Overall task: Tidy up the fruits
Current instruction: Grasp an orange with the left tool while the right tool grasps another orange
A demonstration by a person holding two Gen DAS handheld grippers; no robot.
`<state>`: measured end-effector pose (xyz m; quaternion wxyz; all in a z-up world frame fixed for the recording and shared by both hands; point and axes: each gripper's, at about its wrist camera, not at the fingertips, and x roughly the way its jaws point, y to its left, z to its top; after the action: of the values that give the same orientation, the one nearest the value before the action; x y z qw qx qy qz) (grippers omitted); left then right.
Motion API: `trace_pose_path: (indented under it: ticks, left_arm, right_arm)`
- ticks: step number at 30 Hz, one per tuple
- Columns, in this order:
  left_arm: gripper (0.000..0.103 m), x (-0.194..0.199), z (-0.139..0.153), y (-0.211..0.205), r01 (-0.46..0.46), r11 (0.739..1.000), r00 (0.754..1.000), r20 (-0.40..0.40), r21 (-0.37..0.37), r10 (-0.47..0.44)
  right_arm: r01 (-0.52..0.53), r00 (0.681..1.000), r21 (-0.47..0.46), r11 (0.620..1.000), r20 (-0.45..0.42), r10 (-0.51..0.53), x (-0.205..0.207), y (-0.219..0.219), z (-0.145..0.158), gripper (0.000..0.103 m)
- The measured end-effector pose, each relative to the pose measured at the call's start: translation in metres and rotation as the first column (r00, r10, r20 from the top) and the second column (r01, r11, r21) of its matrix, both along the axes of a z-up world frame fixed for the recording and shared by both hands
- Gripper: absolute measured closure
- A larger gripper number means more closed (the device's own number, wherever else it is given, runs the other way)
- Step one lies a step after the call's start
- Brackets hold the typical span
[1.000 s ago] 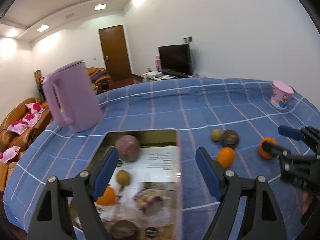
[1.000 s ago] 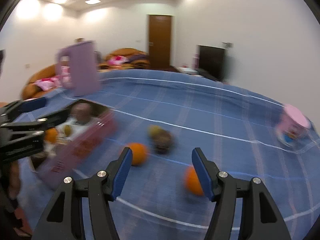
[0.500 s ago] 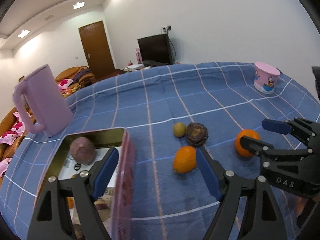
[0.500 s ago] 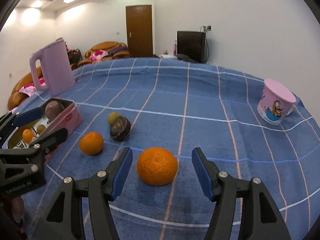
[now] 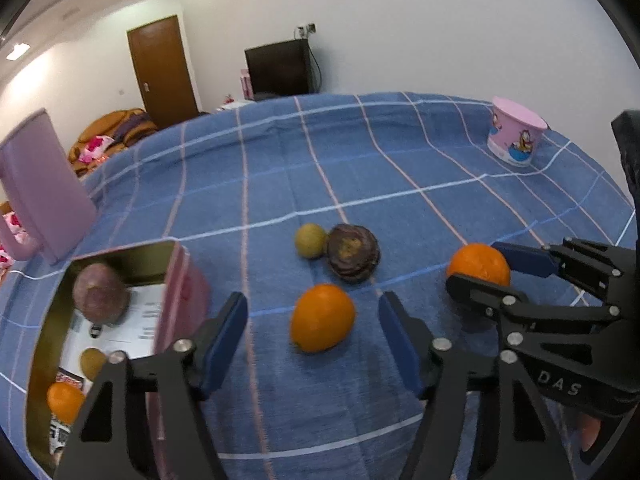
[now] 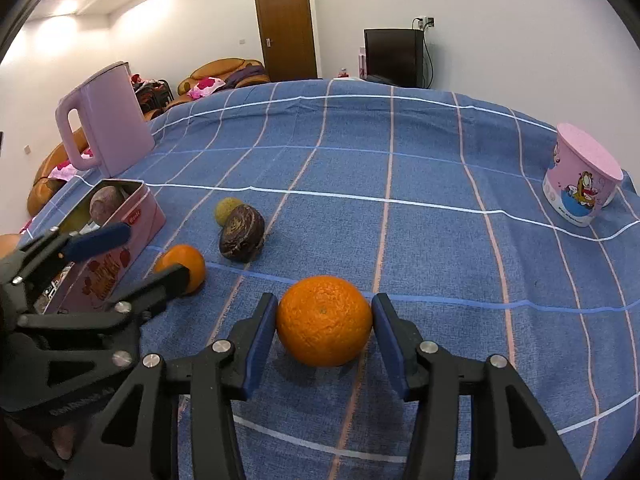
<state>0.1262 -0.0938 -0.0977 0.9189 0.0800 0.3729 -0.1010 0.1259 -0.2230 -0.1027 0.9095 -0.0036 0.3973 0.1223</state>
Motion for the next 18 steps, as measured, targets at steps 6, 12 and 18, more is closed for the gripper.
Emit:
trace_pose_path:
  ticks: [6,12,18]
  left_arm:
    - [0.056,0.0093,-0.0100,0.0001,0.007,1.000,0.998,-0.062,-0.030,-0.009]
    - [0.066,0.0085,-0.0116,0.0017,0.018,0.998,0.997,-0.071,-0.056,-0.022]
    - [0.066,0.0037,-0.0064,0.0005,0.016,0.999,0.999,-0.034,-0.040,-0.017]
  right_arm:
    - [0.000,1.000,0.007,1.000,-0.001,0.000,-0.0006,-0.0010,0.0005,0.053]
    - [-0.008,1.000,0.006,1.000,0.004,0.008,-0.0012,0.0010,0.0008,0.053]
    - [-0.022,0.999,0.020,1.000,0.042,0.021,-0.0078,0.0000,0.0054,0.053]
